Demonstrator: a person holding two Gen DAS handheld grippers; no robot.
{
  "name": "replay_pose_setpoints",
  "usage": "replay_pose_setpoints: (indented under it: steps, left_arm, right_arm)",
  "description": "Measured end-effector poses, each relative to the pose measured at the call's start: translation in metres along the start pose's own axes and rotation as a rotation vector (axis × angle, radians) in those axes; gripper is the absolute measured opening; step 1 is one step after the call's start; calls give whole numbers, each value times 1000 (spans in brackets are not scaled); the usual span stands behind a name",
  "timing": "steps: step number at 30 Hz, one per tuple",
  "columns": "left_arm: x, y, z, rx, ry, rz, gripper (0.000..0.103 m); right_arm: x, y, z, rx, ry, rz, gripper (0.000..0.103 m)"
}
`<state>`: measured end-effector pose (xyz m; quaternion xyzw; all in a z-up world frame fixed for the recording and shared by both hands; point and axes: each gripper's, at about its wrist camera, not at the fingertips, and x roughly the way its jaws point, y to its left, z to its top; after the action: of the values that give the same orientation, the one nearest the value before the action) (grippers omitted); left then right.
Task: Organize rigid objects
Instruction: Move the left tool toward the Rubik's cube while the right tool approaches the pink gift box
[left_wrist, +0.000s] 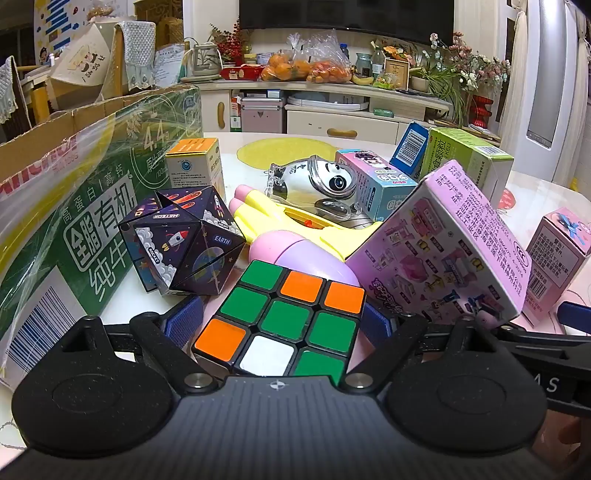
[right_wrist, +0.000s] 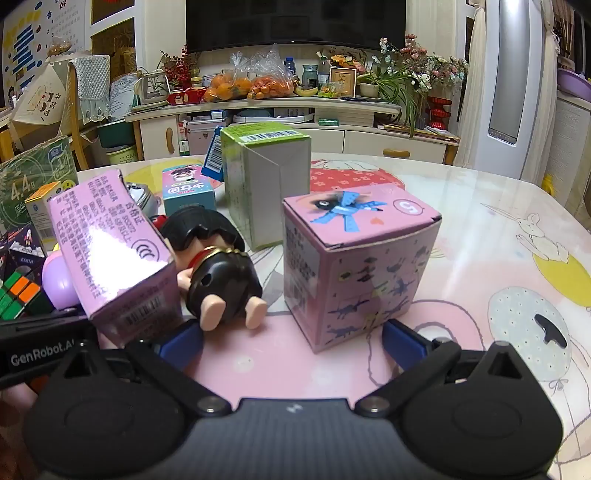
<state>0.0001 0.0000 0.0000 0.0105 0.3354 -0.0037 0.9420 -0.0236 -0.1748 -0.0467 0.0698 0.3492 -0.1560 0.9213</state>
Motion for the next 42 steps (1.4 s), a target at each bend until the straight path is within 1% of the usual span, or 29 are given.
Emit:
replay_pose_setpoints:
  steps: [6,10,12,15,21,24,25,28,34,42]
  left_arm:
    - [-11,2,-7,24,6,-3,103]
    - [-24,5,-13,46,15,7,103]
    - [-36,7,-16,63,5,7,103]
    - [-38,13,-15,85,3,24,103]
    - [-55,30,-12,82,-33,22,103]
    - [-61,36,-9,82,-50,36,103]
    - [-65,37,-2,83,-50,37,103]
    - [-77,45,4,74,-67,36,103]
    - [-91,67,7,64,-104,45,103]
    - [-102,88,5,37,-151,102,103]
  right_arm:
    - [-12,-2,-7,-40,6,54,102]
    - [-32,-7,-16,-7,7,77,102]
    - [-35,-7,-14,5,-10,59,102]
    - [-46,-7,-11,25,-34,39,102]
    - [-79,1,-4,39,-97,4,102]
    - [-91,11,-2,20,-109,7,102]
    - [-96,14,-2,10,-116,9,102]
    - [-110,29,-1,-24,-142,7,102]
    - [-134,51,2,-58,-179,36,102]
    - [-159,82,8,-91,-222,93,102]
